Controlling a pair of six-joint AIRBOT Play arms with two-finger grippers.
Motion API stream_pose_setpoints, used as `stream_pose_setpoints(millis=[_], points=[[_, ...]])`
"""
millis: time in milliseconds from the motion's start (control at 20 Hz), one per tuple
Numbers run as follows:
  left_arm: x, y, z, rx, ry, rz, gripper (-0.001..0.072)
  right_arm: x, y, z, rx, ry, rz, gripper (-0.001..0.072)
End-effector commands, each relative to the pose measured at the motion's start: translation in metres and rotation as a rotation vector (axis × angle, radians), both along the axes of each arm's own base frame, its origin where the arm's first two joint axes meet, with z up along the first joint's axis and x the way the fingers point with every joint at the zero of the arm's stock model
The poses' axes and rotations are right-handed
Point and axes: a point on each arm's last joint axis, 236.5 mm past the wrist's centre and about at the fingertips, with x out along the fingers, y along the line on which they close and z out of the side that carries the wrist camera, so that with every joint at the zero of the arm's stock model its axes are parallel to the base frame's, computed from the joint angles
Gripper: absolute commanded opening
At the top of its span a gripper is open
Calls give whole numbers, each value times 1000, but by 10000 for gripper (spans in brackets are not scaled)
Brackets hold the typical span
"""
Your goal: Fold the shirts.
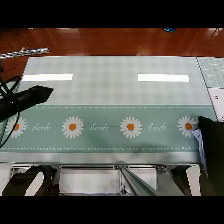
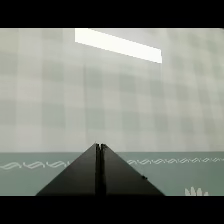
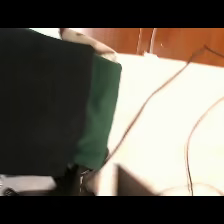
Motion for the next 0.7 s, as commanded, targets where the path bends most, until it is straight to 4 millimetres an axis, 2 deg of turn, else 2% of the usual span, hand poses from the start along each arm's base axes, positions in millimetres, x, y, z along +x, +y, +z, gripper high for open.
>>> stream_pose_setpoints(millis=[0, 50, 100, 150, 200, 250, 300, 350, 400, 450, 500, 550, 600, 650], points=[[20, 3, 50, 73, -132, -32, 15, 103, -20, 28, -84, -271, 344, 21], [30, 6, 75, 95, -192, -31, 15, 153, -19, 50, -131, -396, 469, 21], [42, 7, 102, 97, -240, -27, 15, 219, 0, 79, -160, -590, 624, 21], [52, 3, 124, 93, -276, -36, 15, 292, 46, 122, -164, -852, 827, 21], [64, -6, 143, 93, -303, -64, 15, 346, 100, 165, -155, -1084, 986, 20], [73, -22, 152, 91, -306, -112, 15, 379, 138, 183, -149, -1176, 1096, 20], [83, -43, 152, 104, -284, -183, 15, 404, 168, 170, -121, -1135, 1192, 20], [90, -65, 139, 143, -237, -265, 15, 422, 193, 135, -64, -1022, 1265, 20], [98, -78, 112, 211, -151, -337, 14, 433, 216, 85, 6, -850, 1348, 20], [106, -78, 73, 268, -13, -352, 15, 435, 236, 38, 75, -678, 1409, 21], [108, -66, 32, 303, 146, -324, 15, 431, 250, -4, 136, -521, 1443, 21], [101, -56, -9, 319, 304, -306, 15, 425, 260, -41, 192, -378, 1471, 21], [87, -51, -44, 320, 434, -328, 15, 420, 265, -71, 231, -262, 1488, 21], [77, -54, -64, 307, 499, -356, 15, 415, 269, -91, 264, -183, 1495, 21]])
